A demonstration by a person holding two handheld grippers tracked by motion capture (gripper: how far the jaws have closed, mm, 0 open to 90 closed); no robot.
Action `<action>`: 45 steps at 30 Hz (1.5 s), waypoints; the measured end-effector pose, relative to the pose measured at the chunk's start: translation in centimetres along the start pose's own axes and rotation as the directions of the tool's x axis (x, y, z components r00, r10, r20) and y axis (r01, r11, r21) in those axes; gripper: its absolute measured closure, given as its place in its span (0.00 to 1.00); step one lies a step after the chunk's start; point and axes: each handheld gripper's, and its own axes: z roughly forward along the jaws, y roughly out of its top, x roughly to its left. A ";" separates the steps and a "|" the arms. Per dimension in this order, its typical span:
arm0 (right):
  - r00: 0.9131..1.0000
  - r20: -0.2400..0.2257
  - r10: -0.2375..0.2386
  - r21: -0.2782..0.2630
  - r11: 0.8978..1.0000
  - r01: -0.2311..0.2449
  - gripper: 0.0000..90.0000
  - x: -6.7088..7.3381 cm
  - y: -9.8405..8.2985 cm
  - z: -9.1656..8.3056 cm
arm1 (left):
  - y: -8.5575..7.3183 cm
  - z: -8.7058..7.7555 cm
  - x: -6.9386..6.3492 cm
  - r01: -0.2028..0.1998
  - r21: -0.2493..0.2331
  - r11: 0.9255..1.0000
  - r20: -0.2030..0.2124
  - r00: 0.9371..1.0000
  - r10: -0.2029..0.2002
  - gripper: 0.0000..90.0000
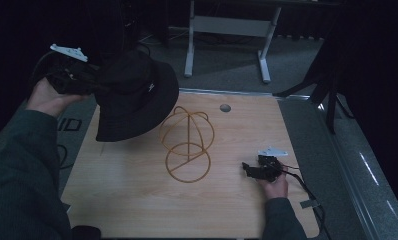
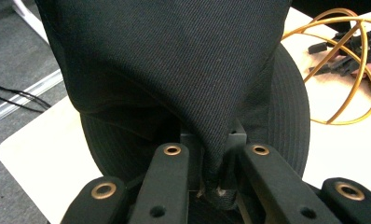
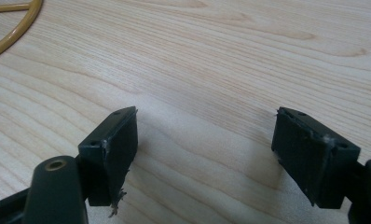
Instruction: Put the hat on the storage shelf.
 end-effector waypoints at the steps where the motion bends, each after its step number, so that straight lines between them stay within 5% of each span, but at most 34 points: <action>1: 1.000 0.000 0.001 0.000 1.000 -0.001 0.25 0.0 0.0 0.0 | 0.1 -0.1 0.0 -0.002 0.002 1.000 -0.001 1.000 0.002 0.94; 29: 1.000 -0.001 0.001 0.000 1.000 -0.001 0.25 0.0 0.0 0.0 | 2.4 -1.2 -1.1 -0.058 -0.016 0.998 0.055 0.997 0.059 0.94; 45: 1.000 -0.001 0.001 0.000 1.000 -0.001 0.25 0.0 0.0 0.0 | 3.2 -1.5 -2.0 -0.098 -0.027 0.995 0.106 0.989 0.100 0.94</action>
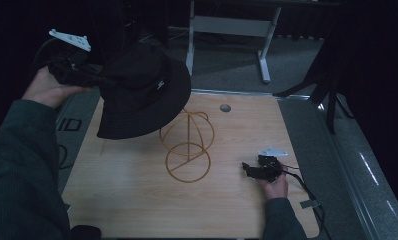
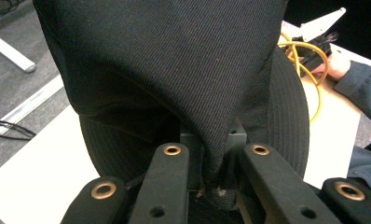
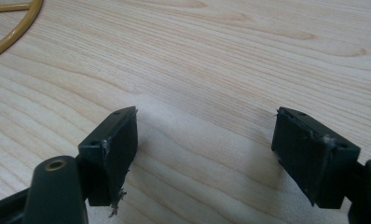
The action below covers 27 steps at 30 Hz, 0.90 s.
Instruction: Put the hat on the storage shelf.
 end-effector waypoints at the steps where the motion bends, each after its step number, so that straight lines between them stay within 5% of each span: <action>1: 1.000 0.000 0.000 0.000 1.000 0.000 0.25 0.0 0.0 0.0 | 0.1 0.0 -0.2 -0.004 -0.008 1.000 0.012 1.000 0.004 0.94; 27: 1.000 0.000 0.000 0.000 1.000 0.000 0.25 0.0 0.0 0.0 | 2.1 1.2 -2.8 -0.082 -0.013 0.997 0.093 0.992 0.083 0.94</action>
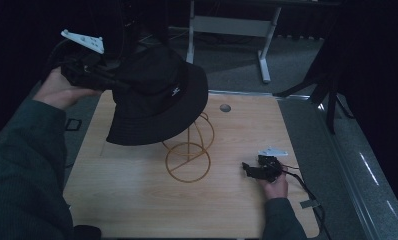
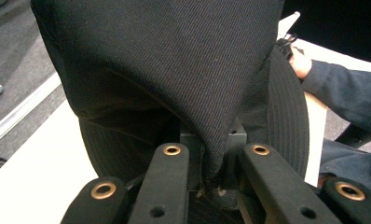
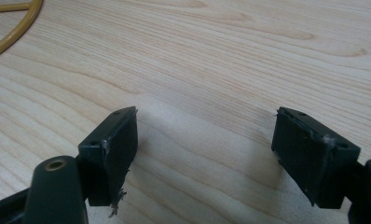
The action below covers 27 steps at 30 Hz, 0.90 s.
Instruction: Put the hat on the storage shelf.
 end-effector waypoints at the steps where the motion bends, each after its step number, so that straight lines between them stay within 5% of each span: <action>1: 1.000 0.000 0.000 0.000 1.000 0.000 0.25 0.0 0.0 0.0 | 0.0 0.0 0.0 0.000 0.000 1.000 0.000 1.000 0.000 0.94; 27: 1.000 0.000 0.000 0.000 1.000 0.000 0.25 0.0 0.0 0.0 | 2.0 4.1 -2.2 -0.080 0.071 0.994 0.046 0.996 0.076 0.94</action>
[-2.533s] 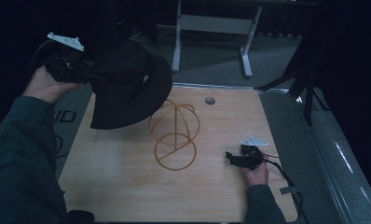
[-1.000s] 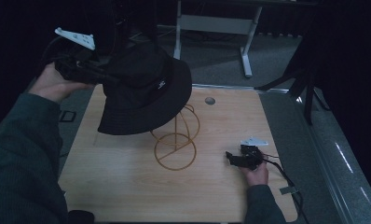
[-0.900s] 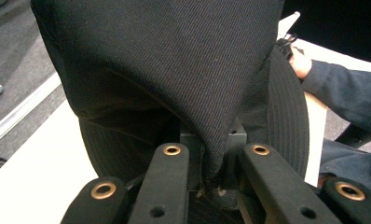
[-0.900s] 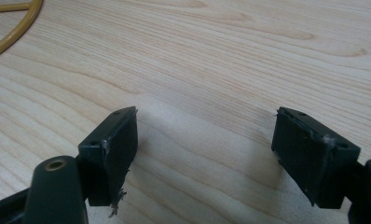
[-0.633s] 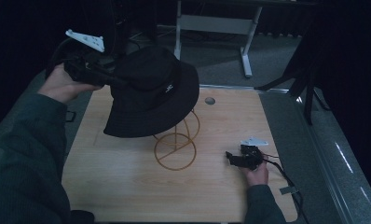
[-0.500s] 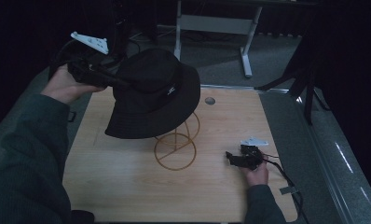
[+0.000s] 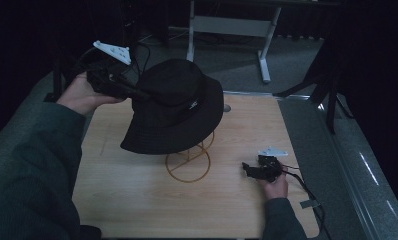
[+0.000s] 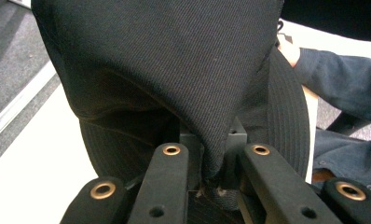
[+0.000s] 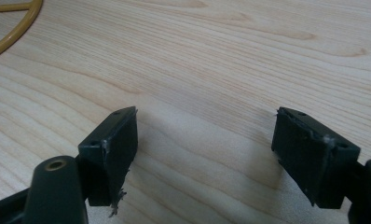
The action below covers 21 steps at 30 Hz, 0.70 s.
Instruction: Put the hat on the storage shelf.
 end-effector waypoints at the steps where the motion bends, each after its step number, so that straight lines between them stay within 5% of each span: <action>1: 1.000 0.000 0.000 0.000 1.000 0.000 0.25 0.0 0.0 0.0 | 0.1 0.2 -0.1 -0.009 0.013 1.000 -0.001 1.000 0.009 0.94; 21: 1.000 0.000 -0.001 0.000 1.000 0.001 0.25 0.0 0.0 0.0 | 0.9 3.9 -2.1 -0.070 0.069 0.995 0.051 0.997 0.066 0.93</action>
